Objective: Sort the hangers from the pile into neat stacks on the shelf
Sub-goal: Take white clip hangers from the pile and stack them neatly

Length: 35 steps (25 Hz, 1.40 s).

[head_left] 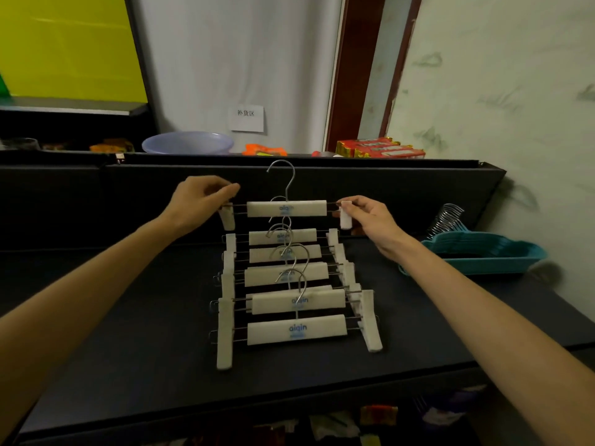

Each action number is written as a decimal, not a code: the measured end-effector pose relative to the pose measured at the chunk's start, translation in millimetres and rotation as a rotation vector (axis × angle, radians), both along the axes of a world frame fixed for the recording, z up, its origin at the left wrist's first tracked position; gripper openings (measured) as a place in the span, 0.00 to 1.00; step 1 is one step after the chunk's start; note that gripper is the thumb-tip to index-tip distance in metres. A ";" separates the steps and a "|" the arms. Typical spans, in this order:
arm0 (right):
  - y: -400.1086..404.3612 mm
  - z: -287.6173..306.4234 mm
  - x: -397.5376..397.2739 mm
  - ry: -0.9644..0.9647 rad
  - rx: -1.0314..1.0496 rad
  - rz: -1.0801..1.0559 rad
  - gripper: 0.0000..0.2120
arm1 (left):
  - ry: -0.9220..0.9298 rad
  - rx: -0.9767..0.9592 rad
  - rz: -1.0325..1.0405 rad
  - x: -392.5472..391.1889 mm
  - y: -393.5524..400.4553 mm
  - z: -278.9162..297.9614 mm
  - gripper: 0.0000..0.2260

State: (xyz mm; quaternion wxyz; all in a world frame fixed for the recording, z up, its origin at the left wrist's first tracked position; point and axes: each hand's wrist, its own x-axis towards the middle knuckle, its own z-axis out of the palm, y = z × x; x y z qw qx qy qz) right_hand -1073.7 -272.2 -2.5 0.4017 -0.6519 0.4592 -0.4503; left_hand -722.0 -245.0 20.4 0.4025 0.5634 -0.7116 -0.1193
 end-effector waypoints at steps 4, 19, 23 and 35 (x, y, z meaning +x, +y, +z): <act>-9.5 -19.0 2.8 -0.011 0.060 0.002 0.10 | 0.020 0.056 -0.083 13.9 5.5 -25.7 0.14; -26.9 -50.6 -0.3 0.220 -0.023 -0.096 0.09 | 0.086 0.004 -0.015 2.9 0.9 -47.1 0.12; -19.8 -52.4 -5.3 0.229 -0.008 -0.073 0.10 | 0.125 0.003 -0.029 0.5 7.4 -44.4 0.12; -5.1 -71.9 -8.4 0.367 -0.076 -0.071 0.13 | 0.036 0.160 -0.135 -1.7 42.0 -82.3 0.18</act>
